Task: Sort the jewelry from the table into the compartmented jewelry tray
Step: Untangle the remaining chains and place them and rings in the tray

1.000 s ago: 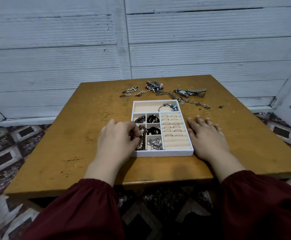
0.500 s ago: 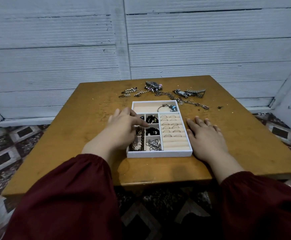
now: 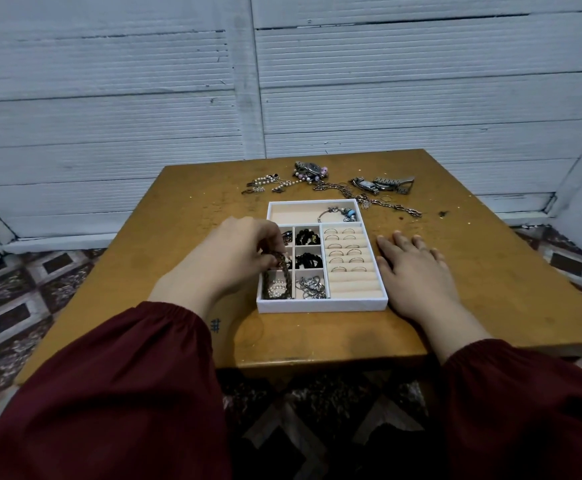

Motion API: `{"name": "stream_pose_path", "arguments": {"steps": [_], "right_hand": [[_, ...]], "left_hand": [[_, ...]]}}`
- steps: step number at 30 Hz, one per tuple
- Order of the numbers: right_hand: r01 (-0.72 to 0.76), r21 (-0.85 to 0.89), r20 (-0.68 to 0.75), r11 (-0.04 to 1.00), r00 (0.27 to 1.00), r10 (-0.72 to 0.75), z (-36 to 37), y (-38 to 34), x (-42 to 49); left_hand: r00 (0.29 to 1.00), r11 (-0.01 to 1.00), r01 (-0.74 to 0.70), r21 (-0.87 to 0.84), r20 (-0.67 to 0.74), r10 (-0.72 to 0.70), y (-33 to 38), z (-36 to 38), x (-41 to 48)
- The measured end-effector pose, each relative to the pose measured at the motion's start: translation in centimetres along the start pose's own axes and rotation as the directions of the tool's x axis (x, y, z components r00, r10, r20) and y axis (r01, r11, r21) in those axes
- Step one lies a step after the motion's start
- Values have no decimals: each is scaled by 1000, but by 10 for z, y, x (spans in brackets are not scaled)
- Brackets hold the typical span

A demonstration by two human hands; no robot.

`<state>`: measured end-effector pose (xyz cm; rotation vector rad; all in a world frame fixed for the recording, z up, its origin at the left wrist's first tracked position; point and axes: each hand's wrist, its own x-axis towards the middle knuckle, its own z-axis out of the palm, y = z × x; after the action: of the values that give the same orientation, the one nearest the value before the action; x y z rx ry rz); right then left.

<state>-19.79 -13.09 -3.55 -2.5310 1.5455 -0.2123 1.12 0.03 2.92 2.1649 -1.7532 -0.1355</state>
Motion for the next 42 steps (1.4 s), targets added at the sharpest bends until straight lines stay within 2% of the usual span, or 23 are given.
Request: {"name": "stream_pose_path", "arguments": {"steps": [6,10,15,18,20,24,33,37,42], "right_hand": [[-1,-5,4,1000,1000,1,1,0,1],[-1,-2,5,1000,1000,1,1,0,1],[2,3,-6,1000,1000,-2,1,1,0],[4,6,-6,1000,1000,-4,1,1,1],[2,6,-5,1000,1000,-2,2,1,1],[1,1,-5,1000,1000,-1,2,1,1],[1,6,-9,1000,1000,0,1,2,0],[0,8,-7,1000,1000,0,1,1,0],[1,4,-8,1000,1000,-1,1,1,1]], "left_hand": [[993,989,65,-131,-87,-77,4,0,-9],[986,944,126,-304,-63,-152,7,4,-10],[969,771,207,-602,16,-247,5,12,-15],[959,675,242,-698,68,-273,5,15,-18],[955,679,257,-688,73,-288,6,18,-20],[958,762,236,-603,12,-287,6,22,-24],[957,925,229,-303,-103,-270,3,26,-34],[963,960,201,-195,-139,-230,5,23,-39],[968,966,173,-193,-148,-203,2,25,-41]]}}
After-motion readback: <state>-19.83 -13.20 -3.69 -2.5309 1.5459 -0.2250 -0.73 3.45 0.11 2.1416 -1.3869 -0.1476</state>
